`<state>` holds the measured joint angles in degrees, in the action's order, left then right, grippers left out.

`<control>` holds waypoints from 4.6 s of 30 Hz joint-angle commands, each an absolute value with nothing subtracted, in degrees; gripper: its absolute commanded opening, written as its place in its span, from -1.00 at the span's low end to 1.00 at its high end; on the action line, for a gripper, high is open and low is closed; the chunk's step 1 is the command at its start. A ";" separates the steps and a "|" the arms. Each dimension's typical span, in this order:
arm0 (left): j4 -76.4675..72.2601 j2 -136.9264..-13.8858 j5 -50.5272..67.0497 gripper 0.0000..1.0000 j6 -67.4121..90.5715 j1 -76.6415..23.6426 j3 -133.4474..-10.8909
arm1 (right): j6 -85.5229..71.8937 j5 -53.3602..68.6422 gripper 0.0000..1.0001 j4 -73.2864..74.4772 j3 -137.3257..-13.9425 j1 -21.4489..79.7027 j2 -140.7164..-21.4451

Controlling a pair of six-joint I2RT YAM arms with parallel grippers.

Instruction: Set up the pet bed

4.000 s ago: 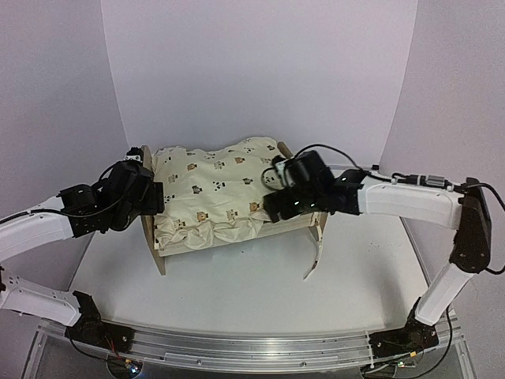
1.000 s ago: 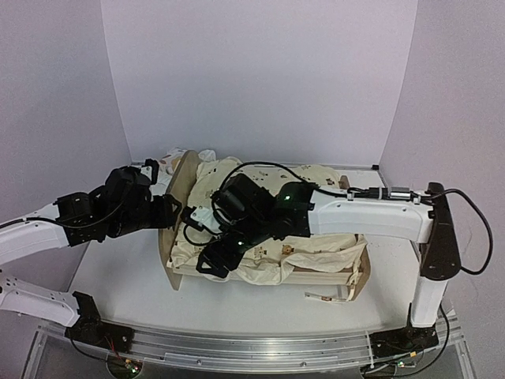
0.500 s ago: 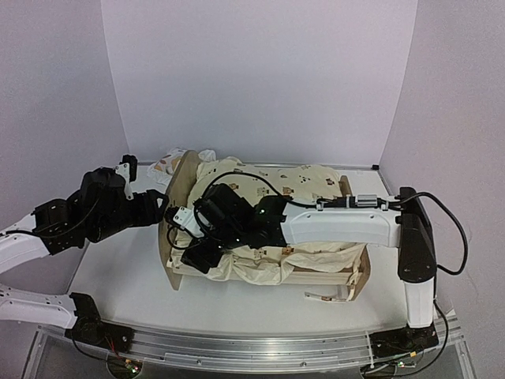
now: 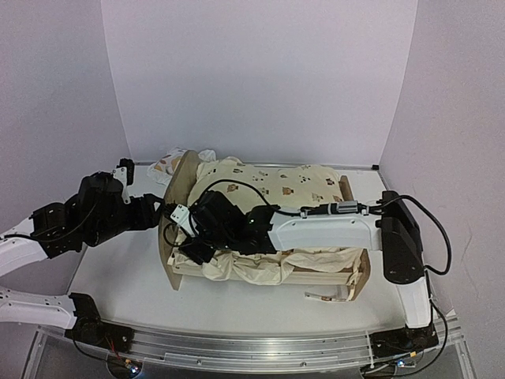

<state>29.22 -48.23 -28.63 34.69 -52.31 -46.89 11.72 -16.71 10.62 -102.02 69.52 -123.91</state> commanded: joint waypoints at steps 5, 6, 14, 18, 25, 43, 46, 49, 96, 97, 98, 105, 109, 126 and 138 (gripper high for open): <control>29.83 -47.05 -29.05 0.42 33.70 -52.49 -47.02 | 12.26 -21.46 -0.14 8.53 -100.31 69.52 -125.50; 29.86 -46.94 -29.05 0.42 33.67 -52.48 -47.12 | 11.97 -21.50 -0.29 8.44 -100.08 69.52 -125.29; 29.13 -46.92 -27.49 0.41 32.93 -52.47 -48.98 | 11.05 -28.59 -1.00 7.52 -98.16 69.52 -118.75; 28.18 -48.51 -26.20 0.39 31.12 -52.52 -51.07 | 12.63 -34.20 -1.00 6.14 -96.29 68.41 -113.76; 25.27 -52.64 -21.08 0.34 25.71 -52.56 -55.54 | 7.83 -34.14 -1.00 6.05 -90.32 62.74 -106.01; 12.84 -67.51 -2.10 0.16 13.11 -53.10 -61.31 | 3.00 -32.29 -1.00 5.45 -76.72 55.27 -93.15; 11.00 -71.49 -0.35 0.11 11.94 -53.48 -62.27 | 3.14 -31.63 -1.00 5.45 -75.57 55.04 -92.16; 9.18 -74.99 -0.18 0.08 11.52 -53.70 -62.80 | 3.32 -31.25 -1.00 5.45 -74.61 54.93 -91.08; 32.07 -77.44 -19.12 -1.00 22.50 -54.76 -75.06 | -4.62 -20.80 -1.00 6.39 -71.70 54.58 -89.97; 32.97 -77.18 -19.52 -0.99 23.01 -54.73 -74.96 | -5.16 -20.05 -1.00 6.42 -71.86 54.60 -90.31; 34.07 -76.83 -19.96 -0.99 23.69 -54.78 -74.75 | -5.68 -19.21 -1.00 6.46 -71.96 54.66 -90.65; 36.12 -74.61 -22.49 -0.92 27.54 -54.84 -69.31 | -9.06 -12.62 -1.00 6.75 -73.03 54.63 -94.70; 36.58 -73.79 -22.07 -0.88 29.15 -54.84 -66.81 | -10.50 -9.97 -1.00 7.13 -74.09 54.63 -96.85; 39.47 -66.32 -21.31 -0.05 33.06 -54.93 -64.86 | -12.41 -7.00 -1.00 9.76 -76.51 54.88 -100.42; 39.05 -65.71 -24.39 -0.06 32.21 -54.93 -64.28 | -7.83 -7.80 -1.00 15.17 -86.35 59.64 -107.01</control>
